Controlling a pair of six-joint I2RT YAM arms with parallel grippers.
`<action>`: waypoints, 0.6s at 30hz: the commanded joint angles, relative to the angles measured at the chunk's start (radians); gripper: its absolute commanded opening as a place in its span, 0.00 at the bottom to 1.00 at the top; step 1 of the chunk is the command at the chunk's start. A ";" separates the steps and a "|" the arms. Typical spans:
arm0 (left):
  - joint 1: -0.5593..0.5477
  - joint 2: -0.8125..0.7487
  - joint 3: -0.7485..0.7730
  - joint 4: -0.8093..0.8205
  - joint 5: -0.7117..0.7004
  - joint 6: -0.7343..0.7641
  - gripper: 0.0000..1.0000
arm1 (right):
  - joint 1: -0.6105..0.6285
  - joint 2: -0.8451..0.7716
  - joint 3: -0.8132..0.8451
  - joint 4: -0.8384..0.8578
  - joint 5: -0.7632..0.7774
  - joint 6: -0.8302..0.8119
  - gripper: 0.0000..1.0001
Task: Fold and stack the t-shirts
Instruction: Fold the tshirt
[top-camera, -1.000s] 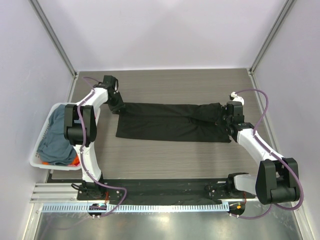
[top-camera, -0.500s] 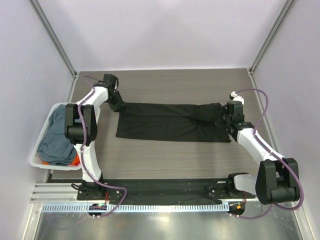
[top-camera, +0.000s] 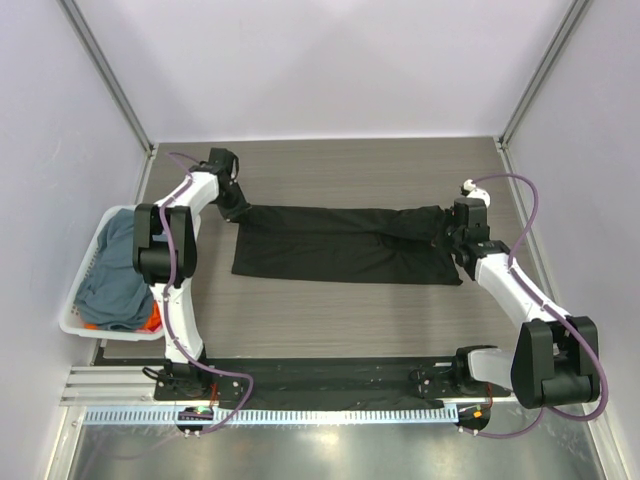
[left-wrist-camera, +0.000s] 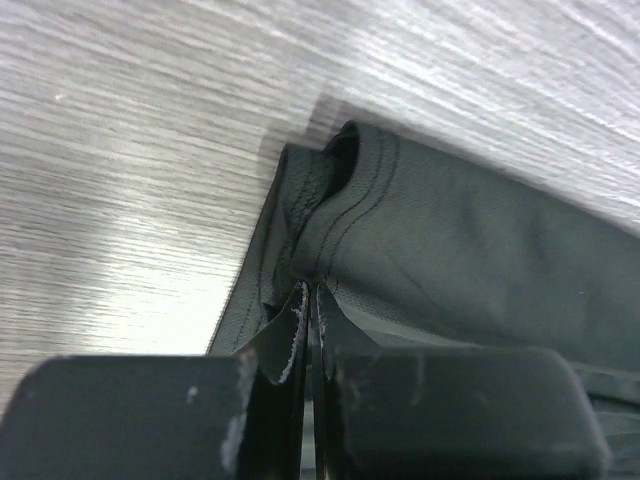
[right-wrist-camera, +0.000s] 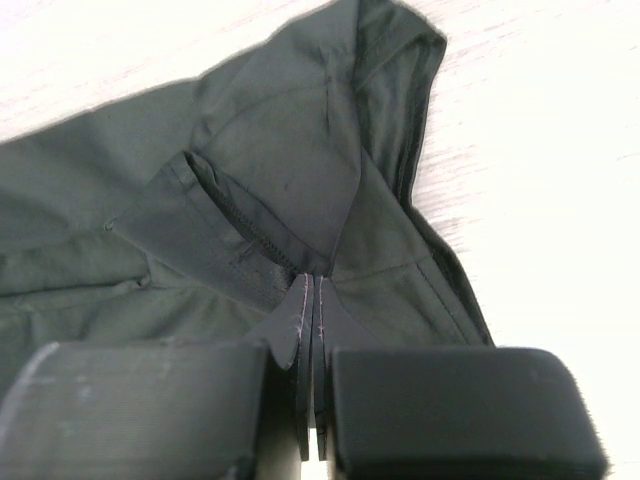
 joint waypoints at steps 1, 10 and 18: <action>-0.005 -0.039 0.040 -0.005 -0.012 0.005 0.00 | 0.007 -0.027 0.069 -0.008 0.039 -0.010 0.01; -0.004 -0.041 0.037 -0.055 -0.099 0.028 0.00 | 0.007 -0.077 0.035 -0.046 0.028 0.005 0.01; -0.004 -0.022 0.029 -0.055 -0.078 0.036 0.00 | 0.011 -0.084 -0.069 -0.042 0.042 0.026 0.01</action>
